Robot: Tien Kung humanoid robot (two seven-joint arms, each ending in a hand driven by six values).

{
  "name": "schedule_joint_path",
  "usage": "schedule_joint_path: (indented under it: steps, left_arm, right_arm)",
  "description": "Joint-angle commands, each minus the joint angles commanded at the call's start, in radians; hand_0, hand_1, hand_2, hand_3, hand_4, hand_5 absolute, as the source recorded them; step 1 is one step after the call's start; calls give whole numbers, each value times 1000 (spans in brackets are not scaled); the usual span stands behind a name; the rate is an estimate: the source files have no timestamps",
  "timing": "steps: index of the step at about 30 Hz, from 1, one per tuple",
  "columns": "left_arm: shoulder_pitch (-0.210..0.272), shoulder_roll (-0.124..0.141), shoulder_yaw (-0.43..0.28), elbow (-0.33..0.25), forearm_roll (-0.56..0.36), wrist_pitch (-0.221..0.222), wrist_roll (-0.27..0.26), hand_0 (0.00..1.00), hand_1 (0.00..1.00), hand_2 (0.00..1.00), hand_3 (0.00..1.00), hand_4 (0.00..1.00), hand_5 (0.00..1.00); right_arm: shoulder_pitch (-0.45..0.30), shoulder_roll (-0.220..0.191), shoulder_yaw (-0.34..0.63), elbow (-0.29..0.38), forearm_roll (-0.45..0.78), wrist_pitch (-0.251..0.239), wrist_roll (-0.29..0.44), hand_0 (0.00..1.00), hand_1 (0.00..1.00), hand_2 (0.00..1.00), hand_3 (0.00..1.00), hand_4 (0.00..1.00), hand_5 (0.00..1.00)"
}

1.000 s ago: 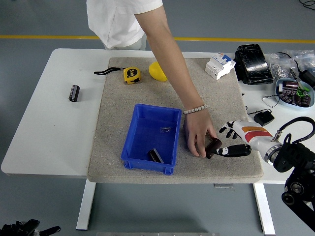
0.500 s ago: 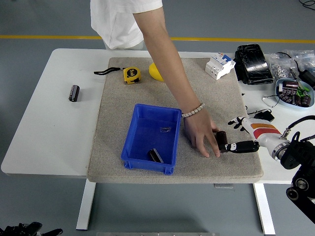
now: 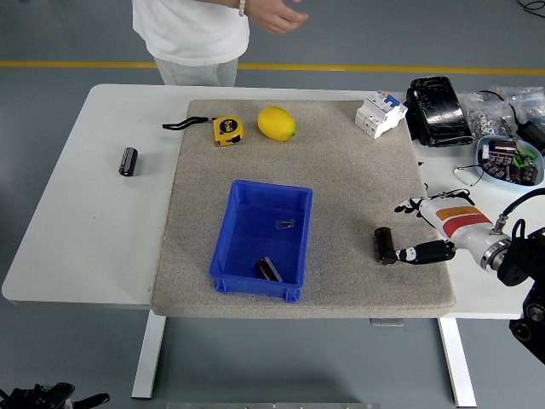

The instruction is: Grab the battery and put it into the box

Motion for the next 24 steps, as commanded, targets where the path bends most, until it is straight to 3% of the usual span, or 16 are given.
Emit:
schedule_joint_path:
  steps: [4,5,10,11,16,17,24]
  left_arm:
    - [-2,1,3,0,5,-1,-2,609,607,704,649,663,713]
    - [-2,1,3,0,7,-1,-3,608,604,701,647,657,708]
    - [-5,3,3,0,13,0,-7,608,604,701,647,657,708]
    - [-6,3,3,0,15,0,-8,608,603,697,644,651,704]
    - [-9,3,4,0,20,1,-11,608,603,697,644,651,704]
    - [-10,2,3,0,22,1,-11,607,599,696,643,645,699]
    - [-12,0,11,0,30,2,-15,605,596,695,643,645,702]
  right_arm:
    - [27,-24,-25,-40,-6,-34,112,794,734,791,819,998,584]
    - [33,-29,-31,-46,-9,-43,134,775,728,771,812,998,525]
    - [59,-44,-70,-73,-1,-99,209,775,728,771,812,998,525]
    - [63,-45,-78,-79,0,-108,216,743,687,723,787,998,443]
    - [86,-36,-109,-121,1,-147,253,743,687,723,787,998,443]
    - [91,-33,-114,-128,1,-150,257,738,676,706,772,998,409]
    - [128,-15,-168,-204,-2,-167,277,735,671,704,769,998,406]
